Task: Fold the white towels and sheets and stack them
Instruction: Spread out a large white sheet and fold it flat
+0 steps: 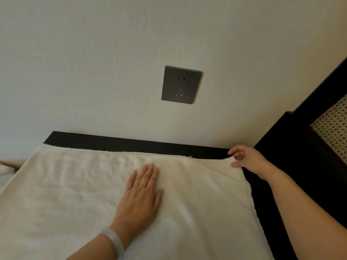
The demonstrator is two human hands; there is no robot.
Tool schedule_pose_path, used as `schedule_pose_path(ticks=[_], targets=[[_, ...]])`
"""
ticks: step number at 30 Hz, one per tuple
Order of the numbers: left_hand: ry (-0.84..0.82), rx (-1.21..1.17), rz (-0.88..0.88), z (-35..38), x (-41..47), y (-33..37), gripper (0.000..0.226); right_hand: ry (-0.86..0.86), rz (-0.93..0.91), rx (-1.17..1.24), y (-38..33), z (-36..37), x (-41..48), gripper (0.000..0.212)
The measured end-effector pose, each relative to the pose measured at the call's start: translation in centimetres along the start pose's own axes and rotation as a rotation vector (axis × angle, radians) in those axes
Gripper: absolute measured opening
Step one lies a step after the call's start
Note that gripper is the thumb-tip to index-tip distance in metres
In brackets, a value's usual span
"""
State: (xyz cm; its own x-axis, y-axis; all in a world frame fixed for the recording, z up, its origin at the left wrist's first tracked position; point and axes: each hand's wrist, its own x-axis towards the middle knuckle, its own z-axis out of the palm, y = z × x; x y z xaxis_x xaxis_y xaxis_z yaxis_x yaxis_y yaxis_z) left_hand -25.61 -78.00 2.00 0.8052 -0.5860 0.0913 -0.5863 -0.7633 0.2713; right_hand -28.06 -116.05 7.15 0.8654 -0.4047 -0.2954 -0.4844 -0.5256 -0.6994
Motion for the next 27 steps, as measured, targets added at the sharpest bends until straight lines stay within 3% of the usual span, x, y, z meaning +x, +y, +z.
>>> schedule_pose_path(ticks=[8,12,16,19,20,23,25,27], targets=[[0.013,-0.011,0.008,-0.3,0.0,0.1,0.067,0.135,-0.028,-0.29,1.1,-0.7,1.6,0.031],[0.0,0.006,0.004,-0.3,-0.1,0.2,0.067,0.335,-0.173,-0.209,0.3,-0.2,1.6,0.027],[-0.014,0.011,0.004,-0.3,-0.2,0.1,0.065,0.368,-0.147,-0.268,-0.1,1.2,0.3,0.005],[-0.042,0.035,-0.004,-0.2,0.2,0.3,0.066,0.542,-0.249,-0.373,-1.0,3.9,-2.0,0.014],[-0.055,0.042,0.002,-0.2,0.5,0.1,0.067,0.505,-0.349,-0.42,-1.3,5.4,-3.0,0.022],[-0.15,0.123,0.1,-0.3,2.3,-1.6,0.071,0.09,-0.537,-0.605,-0.5,9.3,-5.6,0.051],[-0.194,0.191,0.083,-0.9,3.6,-3.4,0.072,0.047,-0.378,-0.725,1.1,8.1,-5.4,0.058],[-0.232,0.234,-0.087,-1.7,4.9,-5.3,0.07,0.116,-0.094,-0.736,1.4,6.2,-4.7,0.06]])
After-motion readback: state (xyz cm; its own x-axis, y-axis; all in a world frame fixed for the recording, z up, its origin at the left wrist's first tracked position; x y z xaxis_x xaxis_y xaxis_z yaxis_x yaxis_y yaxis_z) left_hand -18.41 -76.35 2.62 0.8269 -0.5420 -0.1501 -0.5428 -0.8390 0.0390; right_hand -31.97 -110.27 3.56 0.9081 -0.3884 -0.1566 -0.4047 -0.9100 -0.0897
